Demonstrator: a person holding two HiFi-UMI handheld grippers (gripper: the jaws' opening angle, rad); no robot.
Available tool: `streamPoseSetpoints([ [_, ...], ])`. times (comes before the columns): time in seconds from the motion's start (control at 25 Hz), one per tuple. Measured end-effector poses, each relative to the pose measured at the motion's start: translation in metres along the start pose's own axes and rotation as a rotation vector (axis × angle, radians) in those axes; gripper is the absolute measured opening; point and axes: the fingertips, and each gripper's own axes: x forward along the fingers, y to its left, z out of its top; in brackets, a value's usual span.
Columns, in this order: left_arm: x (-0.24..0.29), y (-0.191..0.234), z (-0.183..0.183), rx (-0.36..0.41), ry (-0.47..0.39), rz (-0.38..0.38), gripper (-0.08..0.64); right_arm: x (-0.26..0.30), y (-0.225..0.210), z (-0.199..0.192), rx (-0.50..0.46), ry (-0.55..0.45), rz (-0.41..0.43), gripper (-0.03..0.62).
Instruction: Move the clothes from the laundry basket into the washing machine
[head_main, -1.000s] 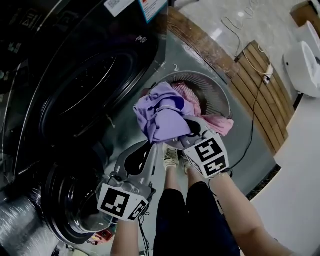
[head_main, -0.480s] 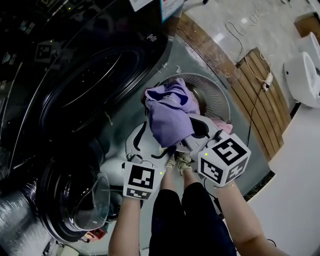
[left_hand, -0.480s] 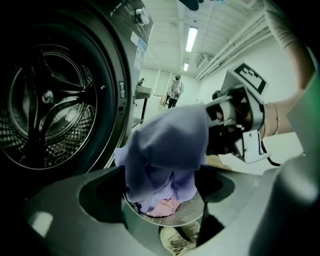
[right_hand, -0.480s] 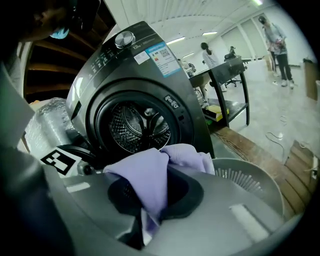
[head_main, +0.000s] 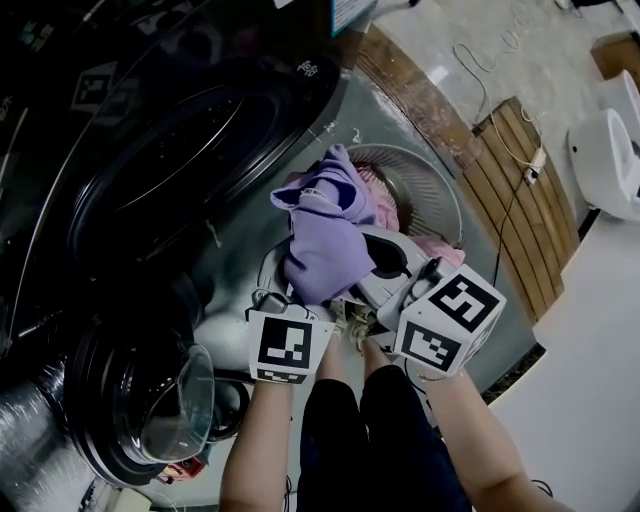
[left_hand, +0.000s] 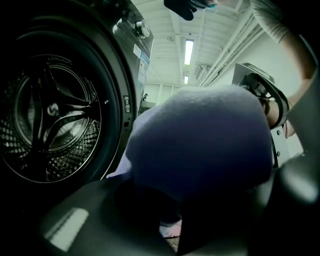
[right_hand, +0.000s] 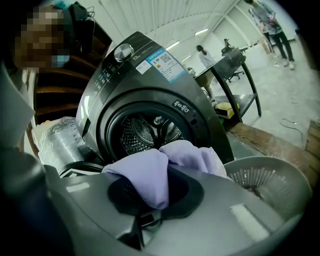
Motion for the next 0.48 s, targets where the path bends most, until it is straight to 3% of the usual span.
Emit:
streamPoseSetpoints([
  [0.2,-0.009,0.026,-0.014,0.016,0.036,0.103,0.049,0.008,-0.005,-0.021,-0.150,0.080,-0.077,0.092],
  [0.32,-0.019,0.046,-0.019,0.050,0.051,0.178,0.048,0.009,0.000,-0.035,-0.136,0.109,-0.059,0.118],
  [0.48,-0.032,0.083,-0.031,0.014,0.060,0.281,0.046,0.007,-0.006,-0.054,-0.117,0.139,-0.094,0.111],
])
